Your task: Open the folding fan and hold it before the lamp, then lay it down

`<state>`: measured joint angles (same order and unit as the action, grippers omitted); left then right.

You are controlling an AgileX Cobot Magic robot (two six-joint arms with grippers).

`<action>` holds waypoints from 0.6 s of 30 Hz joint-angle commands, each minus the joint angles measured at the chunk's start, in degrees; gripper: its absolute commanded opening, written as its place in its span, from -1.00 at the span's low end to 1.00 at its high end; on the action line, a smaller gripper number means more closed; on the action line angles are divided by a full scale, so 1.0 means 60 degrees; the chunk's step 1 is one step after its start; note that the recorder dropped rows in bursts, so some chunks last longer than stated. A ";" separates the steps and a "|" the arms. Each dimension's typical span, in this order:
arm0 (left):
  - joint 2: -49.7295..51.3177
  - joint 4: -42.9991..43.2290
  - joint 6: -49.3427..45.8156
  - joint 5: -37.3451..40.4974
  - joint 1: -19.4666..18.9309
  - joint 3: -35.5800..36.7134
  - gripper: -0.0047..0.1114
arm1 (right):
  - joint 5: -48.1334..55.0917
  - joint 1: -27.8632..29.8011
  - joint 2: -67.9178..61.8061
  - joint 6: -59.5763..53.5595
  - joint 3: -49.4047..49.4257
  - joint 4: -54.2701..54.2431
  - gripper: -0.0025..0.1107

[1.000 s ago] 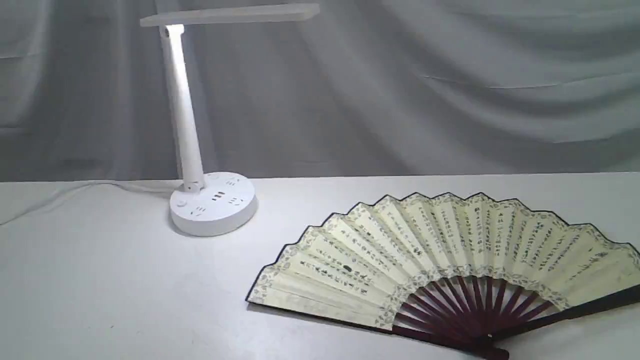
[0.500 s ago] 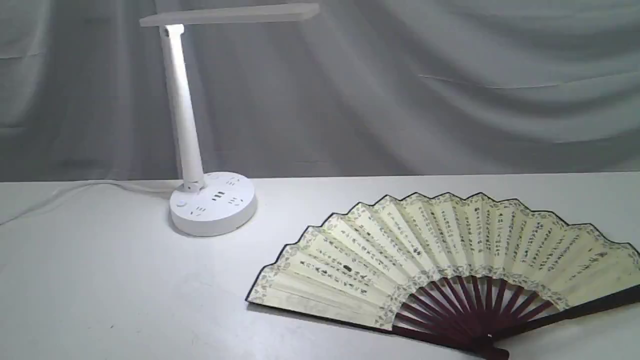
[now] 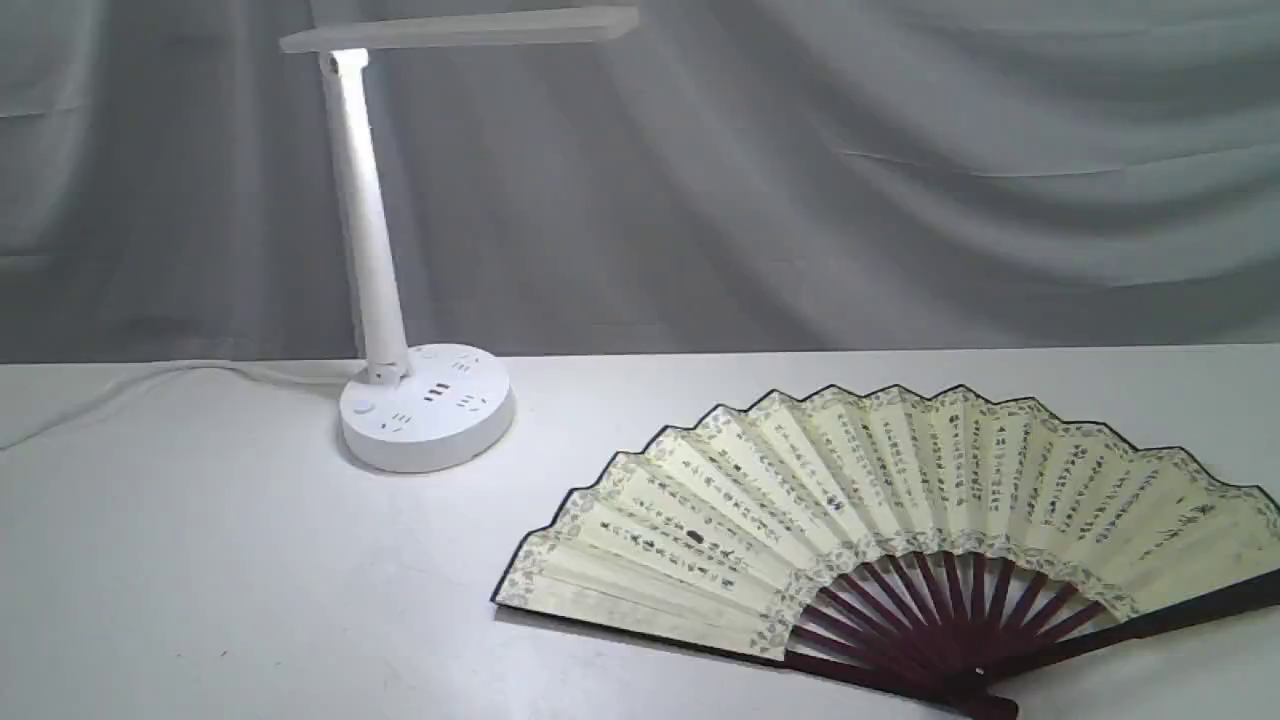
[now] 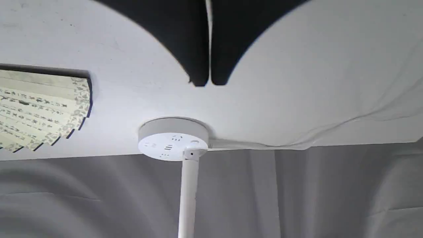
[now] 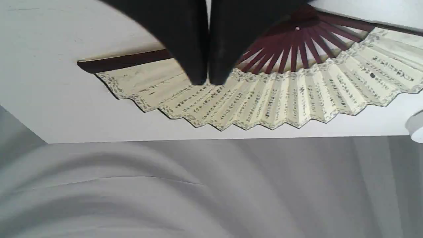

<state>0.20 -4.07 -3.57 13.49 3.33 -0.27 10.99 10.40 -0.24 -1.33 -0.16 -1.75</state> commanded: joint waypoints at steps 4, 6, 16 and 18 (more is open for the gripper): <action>-0.0032 0.0037 0.0073 -0.0204 0.0057 0.0044 -0.92 | 0.0031 -0.0033 0.0040 0.0022 0.0026 0.0600 -0.96; -0.0032 0.0037 0.0092 -0.0205 0.0057 0.0044 -0.92 | 0.0031 -0.0033 0.0040 0.0022 0.0026 0.0600 -0.96; -0.0032 0.0037 0.0092 -0.0205 0.0057 0.0044 -0.92 | 0.0031 -0.0033 0.0040 0.0022 0.0026 0.0581 -0.96; -0.0032 0.0037 0.0092 -0.0205 0.0057 0.0044 -0.92 | 0.0031 -0.0033 0.0040 0.0022 0.0026 0.0581 -0.96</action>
